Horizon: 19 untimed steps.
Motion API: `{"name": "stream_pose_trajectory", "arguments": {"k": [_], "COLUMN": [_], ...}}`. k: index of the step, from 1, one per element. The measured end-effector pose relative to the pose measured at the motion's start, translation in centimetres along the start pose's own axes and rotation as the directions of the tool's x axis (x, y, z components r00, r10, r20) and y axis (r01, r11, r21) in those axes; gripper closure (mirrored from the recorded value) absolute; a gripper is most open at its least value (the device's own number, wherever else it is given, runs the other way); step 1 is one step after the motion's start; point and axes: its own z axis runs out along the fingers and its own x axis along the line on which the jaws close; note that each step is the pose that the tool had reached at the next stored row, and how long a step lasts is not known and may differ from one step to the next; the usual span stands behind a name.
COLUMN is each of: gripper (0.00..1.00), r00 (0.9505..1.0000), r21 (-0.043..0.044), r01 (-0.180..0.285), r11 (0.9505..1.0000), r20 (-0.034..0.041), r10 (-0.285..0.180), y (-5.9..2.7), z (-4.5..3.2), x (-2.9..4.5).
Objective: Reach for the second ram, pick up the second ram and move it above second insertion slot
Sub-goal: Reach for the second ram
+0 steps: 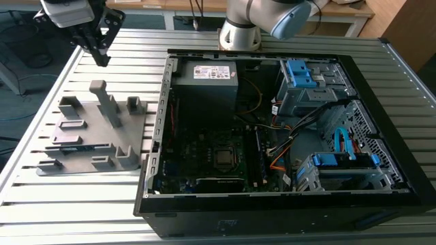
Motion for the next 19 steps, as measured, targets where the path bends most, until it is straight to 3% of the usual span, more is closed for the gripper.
{"name": "stream_pose_trajectory", "arguments": {"k": [8,19], "gripper": [0.90,0.90], "r00": [1.0000,1.0000], "r21": [-0.0002,-0.0002], "r01": [0.005,0.007], "r11": [1.0000,1.0000], "r20": [-0.0002,-0.0003], "r10": [-0.005,-0.007], "y": [-0.73,-1.00], "z": [0.41,0.92], "x": [2.07,3.68]}}
